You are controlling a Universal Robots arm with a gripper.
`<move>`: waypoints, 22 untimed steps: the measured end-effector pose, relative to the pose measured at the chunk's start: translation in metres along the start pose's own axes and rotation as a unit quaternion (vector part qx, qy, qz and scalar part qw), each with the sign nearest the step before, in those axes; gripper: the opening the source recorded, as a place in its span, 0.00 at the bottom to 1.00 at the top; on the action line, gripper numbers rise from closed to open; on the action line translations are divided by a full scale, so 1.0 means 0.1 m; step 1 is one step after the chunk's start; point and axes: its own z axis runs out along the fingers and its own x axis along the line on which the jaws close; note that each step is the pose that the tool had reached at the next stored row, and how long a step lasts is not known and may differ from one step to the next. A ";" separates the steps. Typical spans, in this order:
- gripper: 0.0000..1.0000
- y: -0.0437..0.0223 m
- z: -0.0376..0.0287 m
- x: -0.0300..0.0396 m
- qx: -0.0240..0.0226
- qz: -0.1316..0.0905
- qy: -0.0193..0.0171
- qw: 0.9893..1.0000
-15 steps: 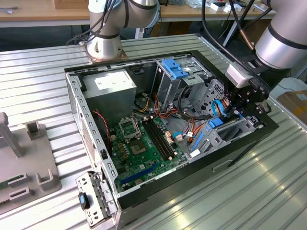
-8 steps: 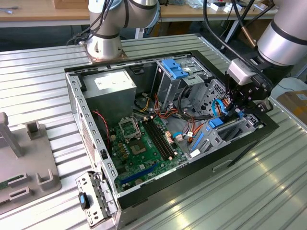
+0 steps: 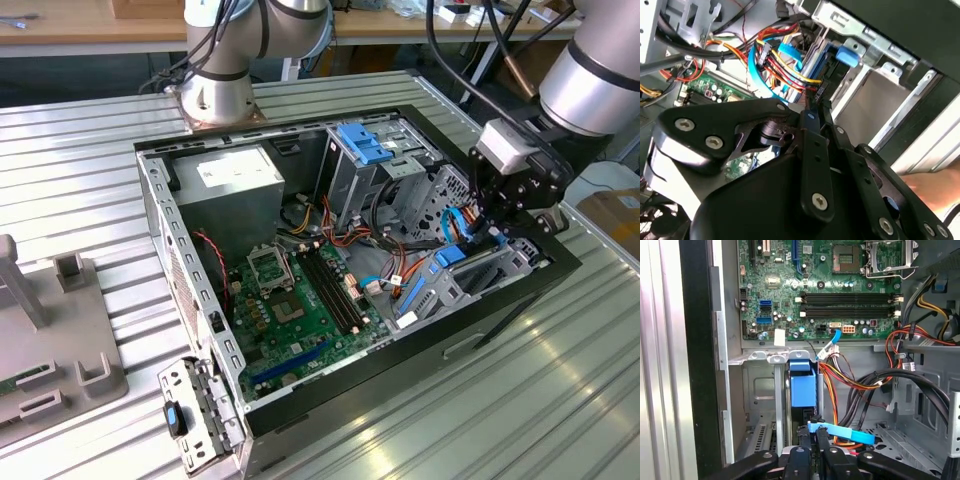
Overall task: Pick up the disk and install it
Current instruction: 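Insert the first disk wire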
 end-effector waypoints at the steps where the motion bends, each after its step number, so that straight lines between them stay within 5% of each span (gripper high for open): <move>1: 0.16 -0.008 0.001 -0.002 -0.001 0.000 0.001 1.000; 6: 0.16 -0.024 0.004 -0.014 -0.002 0.000 0.004 1.000; 7: 0.16 -0.034 0.010 -0.020 -0.002 -0.001 0.011 1.000; 8: 0.16 -0.034 0.019 -0.022 -0.002 -0.001 0.014 1.000; 22: 0.16 -0.044 0.077 -0.060 -0.002 0.000 0.019 1.000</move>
